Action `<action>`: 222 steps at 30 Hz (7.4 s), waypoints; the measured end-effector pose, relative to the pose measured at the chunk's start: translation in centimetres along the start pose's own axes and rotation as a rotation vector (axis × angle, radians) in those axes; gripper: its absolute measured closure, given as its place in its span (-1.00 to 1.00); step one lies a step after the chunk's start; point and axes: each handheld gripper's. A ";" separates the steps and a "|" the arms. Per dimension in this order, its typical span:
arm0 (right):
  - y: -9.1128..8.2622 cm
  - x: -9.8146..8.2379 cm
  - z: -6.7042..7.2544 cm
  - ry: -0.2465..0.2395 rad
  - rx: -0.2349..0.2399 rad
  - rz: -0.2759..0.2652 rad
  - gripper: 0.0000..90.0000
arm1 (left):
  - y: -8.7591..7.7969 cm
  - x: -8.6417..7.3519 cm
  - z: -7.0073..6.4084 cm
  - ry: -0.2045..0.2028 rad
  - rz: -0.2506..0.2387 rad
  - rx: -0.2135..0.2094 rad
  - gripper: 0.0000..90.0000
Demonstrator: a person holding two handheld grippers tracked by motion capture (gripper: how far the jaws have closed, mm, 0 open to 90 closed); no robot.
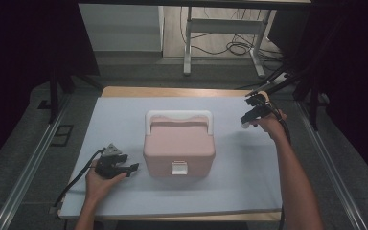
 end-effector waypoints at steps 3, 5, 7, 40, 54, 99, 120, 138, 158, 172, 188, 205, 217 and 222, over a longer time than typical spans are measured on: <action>-0.6 -1.1 1.1 -0.042 0.018 -0.002 0.34 | 0.0 0.0 0.0 0.000 0.000 0.000 -0.19; -0.7 -1.5 1.4 -0.053 0.022 -0.002 0.34 | 0.0 0.0 0.0 -0.001 0.001 0.001 -0.20; -0.9 -2.2 1.8 -0.067 0.027 -0.005 0.34 | 0.0 0.0 -0.1 -0.002 0.000 -0.001 -0.20; 1.2 -9.5 6.5 -0.253 0.103 0.033 0.33 | -0.3 -0.1 -0.1 -0.003 -0.003 0.007 -0.20; 0.2 -10.2 6.3 -0.218 0.092 -0.054 0.03 | -0.4 -0.1 -0.1 -0.004 -0.014 0.005 -0.20; 0.0 -16.0 9.9 -0.196 0.302 -0.465 0.59 | -1.6 -0.1 -0.2 -0.009 -0.064 0.009 0.11; 1.1 -16.7 10.2 -0.192 0.304 -0.461 0.50 | -3.0 0.5 -1.2 0.020 -0.091 0.002 0.27; 1.4 -16.8 10.2 -0.194 0.299 -0.448 0.48 | -4.6 0.8 -1.6 0.027 -0.113 -0.028 0.82; 1.4 -16.8 10.2 -0.192 0.305 -0.447 0.47 | -5.8 1.9 -2.0 0.085 -0.108 -0.040 0.94; 1.3 -16.9 10.8 -0.210 0.315 -0.443 0.46 | -8.3 6.9 -0.8 0.178 -0.109 -0.088 0.69; 1.5 -17.1 10.9 -0.212 0.322 -0.431 0.43 | -9.0 12.4 0.0 0.295 -0.063 -0.185 -0.08; 1.9 -17.2 10.9 -0.214 0.323 -0.417 0.41 | -8.3 17.8 -0.5 0.395 0.034 -0.222 -0.25; 2.2 -17.2 11.0 -0.214 0.322 -0.402 0.40 | -7.5 21.7 -0.6 0.501 0.126 -0.209 -0.24; 2.3 -17.3 10.9 -0.208 0.323 -0.405 0.39 | -6.5 23.4 -1.4 0.552 0.176 -0.217 -0.22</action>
Point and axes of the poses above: each handheld gripper's, and its own axes: y roughly forward along the jaws, x roughly out of its top, z roughly to its left, and after that the axes turned 8 degrees about z, right-handed
